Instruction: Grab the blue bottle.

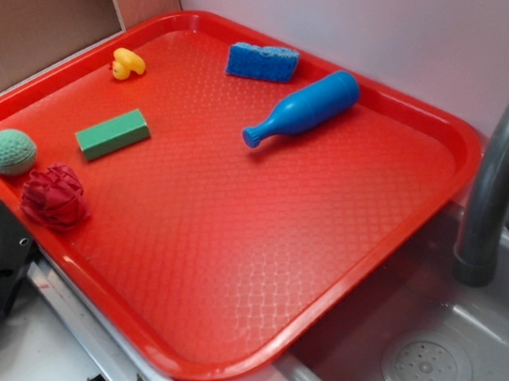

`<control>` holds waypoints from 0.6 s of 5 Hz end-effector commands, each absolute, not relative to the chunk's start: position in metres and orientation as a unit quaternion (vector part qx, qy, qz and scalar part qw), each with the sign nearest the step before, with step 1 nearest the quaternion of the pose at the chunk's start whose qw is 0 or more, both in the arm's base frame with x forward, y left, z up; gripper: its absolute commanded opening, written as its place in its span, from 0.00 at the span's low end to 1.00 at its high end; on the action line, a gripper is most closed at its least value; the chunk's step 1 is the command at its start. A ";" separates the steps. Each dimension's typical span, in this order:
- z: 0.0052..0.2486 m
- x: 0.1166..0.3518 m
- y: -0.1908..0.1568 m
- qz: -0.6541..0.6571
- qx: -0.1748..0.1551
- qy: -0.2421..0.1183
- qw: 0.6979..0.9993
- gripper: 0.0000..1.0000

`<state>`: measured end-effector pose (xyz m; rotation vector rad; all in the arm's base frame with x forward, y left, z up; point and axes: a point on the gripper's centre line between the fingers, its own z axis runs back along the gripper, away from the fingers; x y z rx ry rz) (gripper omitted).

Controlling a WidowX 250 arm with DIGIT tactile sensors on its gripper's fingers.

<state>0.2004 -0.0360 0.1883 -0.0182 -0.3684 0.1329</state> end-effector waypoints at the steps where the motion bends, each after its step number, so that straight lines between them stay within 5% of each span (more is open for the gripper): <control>1: 0.148 0.260 -0.064 0.027 -0.024 -0.199 0.979 1.00; 3: 0.102 0.302 -0.062 0.023 -0.047 -0.172 0.984 1.00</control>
